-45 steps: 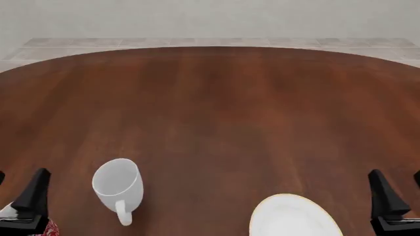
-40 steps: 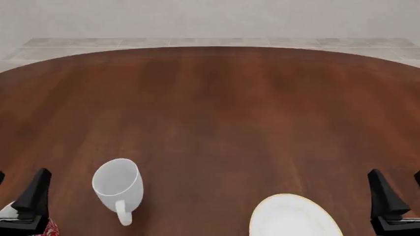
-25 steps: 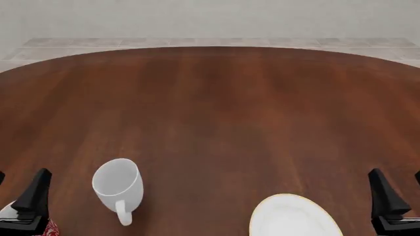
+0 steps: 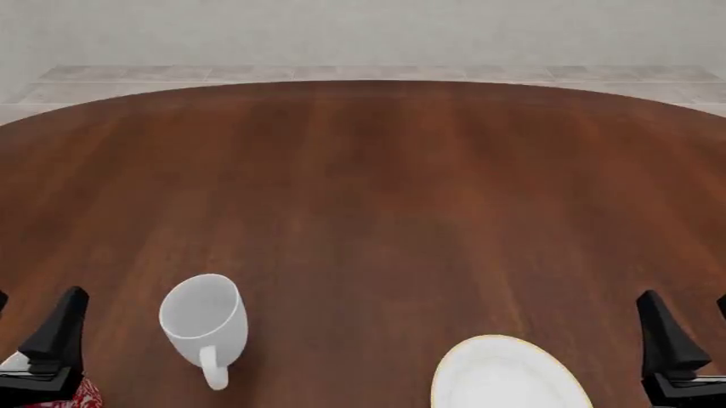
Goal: Put the white mug on the plate.
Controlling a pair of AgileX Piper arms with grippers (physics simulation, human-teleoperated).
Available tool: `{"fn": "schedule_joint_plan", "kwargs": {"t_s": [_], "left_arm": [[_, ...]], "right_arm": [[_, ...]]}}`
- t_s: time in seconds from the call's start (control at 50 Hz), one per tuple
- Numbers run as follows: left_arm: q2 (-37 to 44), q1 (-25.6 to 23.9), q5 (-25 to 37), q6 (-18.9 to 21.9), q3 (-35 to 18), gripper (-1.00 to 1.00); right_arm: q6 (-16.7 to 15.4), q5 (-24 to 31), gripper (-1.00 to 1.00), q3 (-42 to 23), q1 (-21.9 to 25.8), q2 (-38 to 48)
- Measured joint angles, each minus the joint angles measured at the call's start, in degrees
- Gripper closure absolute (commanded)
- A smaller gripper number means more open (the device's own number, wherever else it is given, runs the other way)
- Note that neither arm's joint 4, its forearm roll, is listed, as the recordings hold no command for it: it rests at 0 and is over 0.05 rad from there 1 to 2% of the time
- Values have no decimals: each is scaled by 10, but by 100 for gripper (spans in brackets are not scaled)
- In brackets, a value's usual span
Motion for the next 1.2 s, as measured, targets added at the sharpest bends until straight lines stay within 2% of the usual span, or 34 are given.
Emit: {"fn": "schedule_joint_plan", "kwargs": {"t_s": [0.1, 0.34, 0.64, 0.98, 1.08, 1.2], "left_arm": [[-1, 0, 42, -2, -35, -100], [5, -9, 190, -20, -134, -100], [41, -71, 351, -98, -242, -100], [91, -120, 445, -162, -293, -100], [107, -139, 466, -171, -299, -100], [123, -171, 483, -200, -297, -100]], "right_arm": [[0, -1, -100, 0, 0, 0], [0, -1, -100, 1, 0, 0], [-1, -2, -100, 2, 0, 0], [0, -1, -100, 1, 0, 1], [0, 2, -100, -1, 0, 0], [0, 4, -100, -3, 0, 0]]}}
